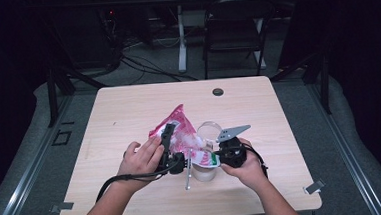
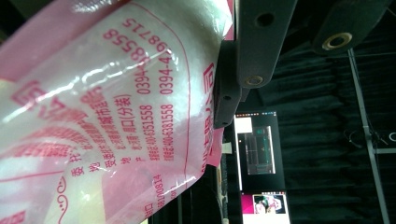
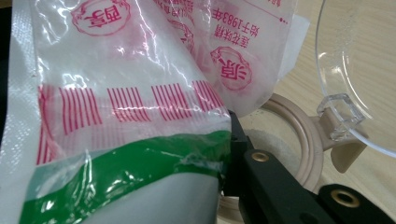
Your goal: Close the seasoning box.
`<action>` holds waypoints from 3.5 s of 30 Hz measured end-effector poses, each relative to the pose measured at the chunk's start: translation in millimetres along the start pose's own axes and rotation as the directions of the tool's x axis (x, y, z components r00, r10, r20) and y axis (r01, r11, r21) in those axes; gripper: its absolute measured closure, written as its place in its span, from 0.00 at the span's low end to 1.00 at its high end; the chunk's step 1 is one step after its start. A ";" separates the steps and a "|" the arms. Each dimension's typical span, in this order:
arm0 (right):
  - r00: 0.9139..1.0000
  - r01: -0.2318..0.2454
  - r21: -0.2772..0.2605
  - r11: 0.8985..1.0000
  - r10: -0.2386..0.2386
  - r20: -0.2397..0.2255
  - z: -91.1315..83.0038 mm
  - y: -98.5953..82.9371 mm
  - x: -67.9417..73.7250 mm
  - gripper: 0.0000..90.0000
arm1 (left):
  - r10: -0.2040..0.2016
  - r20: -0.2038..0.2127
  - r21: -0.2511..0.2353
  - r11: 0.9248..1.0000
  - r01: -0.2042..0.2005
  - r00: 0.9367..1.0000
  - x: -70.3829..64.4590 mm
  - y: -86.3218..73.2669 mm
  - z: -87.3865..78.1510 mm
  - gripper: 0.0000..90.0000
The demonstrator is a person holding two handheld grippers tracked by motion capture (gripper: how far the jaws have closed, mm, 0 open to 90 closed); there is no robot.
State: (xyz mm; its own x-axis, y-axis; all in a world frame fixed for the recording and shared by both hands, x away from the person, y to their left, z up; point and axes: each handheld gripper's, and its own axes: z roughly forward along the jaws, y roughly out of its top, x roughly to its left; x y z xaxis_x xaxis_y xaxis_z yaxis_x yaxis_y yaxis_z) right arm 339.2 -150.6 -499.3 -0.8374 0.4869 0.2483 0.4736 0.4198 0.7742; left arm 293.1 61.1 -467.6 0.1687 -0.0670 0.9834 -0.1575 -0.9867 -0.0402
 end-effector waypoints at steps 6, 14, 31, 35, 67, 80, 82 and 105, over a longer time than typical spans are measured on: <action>1.000 -0.002 0.000 1.000 0.002 -0.001 0.3 -0.1 -0.4 1.00 | -0.002 -0.001 -0.002 1.000 0.002 1.000 -0.2 0.1 0.2 0.70; 1.000 -0.002 0.000 1.000 0.002 -0.002 -0.2 -0.1 -0.7 1.00 | 0.000 0.008 0.002 1.000 0.000 1.000 0.1 0.6 0.4 0.70; 1.000 -0.006 -0.001 1.000 0.006 0.004 -0.5 -0.3 -1.2 1.00 | 0.044 0.036 0.008 0.999 -0.044 0.998 3.8 1.3 1.1 0.69; 1.000 -0.006 0.000 1.000 0.006 0.005 0.0 -0.5 -1.5 1.00 | 0.057 0.052 0.015 0.998 -0.058 0.997 4.2 2.0 1.5 0.69; 1.000 -0.008 0.028 1.000 0.008 -0.001 7.3 -1.6 -0.7 1.00 | 0.057 0.061 0.005 0.998 -0.058 0.996 6.5 4.3 1.8 0.67; 1.000 -0.012 0.032 0.999 0.012 -0.003 9.1 -1.5 -0.6 1.00 | 0.060 0.056 -0.002 0.998 -0.060 0.997 8.0 5.5 2.9 0.67; 1.000 -0.010 0.033 0.999 0.010 -0.002 9.0 -1.5 -0.6 1.00 | 0.062 0.054 -0.001 0.998 -0.062 0.997 8.3 5.8 2.8 0.67; 1.000 -0.005 0.016 1.000 0.005 0.007 5.5 0.1 1.2 1.00 | 0.027 0.067 0.010 1.000 -0.028 0.997 2.7 -5.9 7.9 0.68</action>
State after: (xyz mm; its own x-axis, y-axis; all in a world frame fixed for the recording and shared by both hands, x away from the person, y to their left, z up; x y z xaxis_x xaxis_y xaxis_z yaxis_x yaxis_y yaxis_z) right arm 339.7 -145.7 -502.1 -0.8332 0.4943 0.2479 0.4821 0.4297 0.7635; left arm 302.3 65.6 -466.1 0.2294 -0.1035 0.9678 -0.1527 -0.9858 -0.0692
